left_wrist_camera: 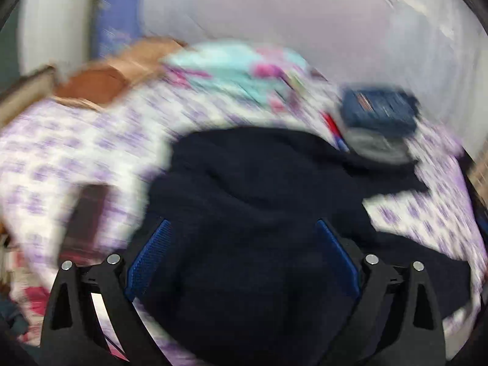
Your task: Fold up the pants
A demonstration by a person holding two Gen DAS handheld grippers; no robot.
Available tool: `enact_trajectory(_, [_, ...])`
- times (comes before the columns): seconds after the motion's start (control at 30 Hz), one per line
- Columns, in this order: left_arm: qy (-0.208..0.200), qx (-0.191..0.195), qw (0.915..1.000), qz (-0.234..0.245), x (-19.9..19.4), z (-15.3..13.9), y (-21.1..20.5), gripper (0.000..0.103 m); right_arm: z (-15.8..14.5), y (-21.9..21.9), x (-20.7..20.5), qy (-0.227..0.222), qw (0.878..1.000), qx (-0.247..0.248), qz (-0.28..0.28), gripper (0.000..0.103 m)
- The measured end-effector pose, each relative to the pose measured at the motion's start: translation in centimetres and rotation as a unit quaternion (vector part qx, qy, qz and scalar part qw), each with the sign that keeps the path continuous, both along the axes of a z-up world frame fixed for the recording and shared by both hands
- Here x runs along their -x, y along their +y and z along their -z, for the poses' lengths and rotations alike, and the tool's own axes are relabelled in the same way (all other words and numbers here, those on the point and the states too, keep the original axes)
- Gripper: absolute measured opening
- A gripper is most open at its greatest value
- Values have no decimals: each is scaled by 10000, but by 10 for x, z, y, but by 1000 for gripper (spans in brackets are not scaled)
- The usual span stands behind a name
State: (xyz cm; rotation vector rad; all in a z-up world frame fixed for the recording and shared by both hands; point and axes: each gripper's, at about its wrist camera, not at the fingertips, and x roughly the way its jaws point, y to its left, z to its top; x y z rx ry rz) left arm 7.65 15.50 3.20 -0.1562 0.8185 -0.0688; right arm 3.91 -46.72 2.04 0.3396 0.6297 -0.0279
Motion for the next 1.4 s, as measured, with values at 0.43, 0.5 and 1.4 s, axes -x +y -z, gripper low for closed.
enact_trajectory(0.43, [517,-392,9940,876,-15,74,-53,96,78,21,-192,1035,9882,-1062,374,11])
enact_trajectory(0.5, [504,-460,9934,925,-14,76,-53,96,55,19,-172,583,9940,-871,329,10])
enact_trajectory(1.4, [698,-557,9910,1000,-10,71,-49,98,37,17,-202,1543,9689,1904,339,78])
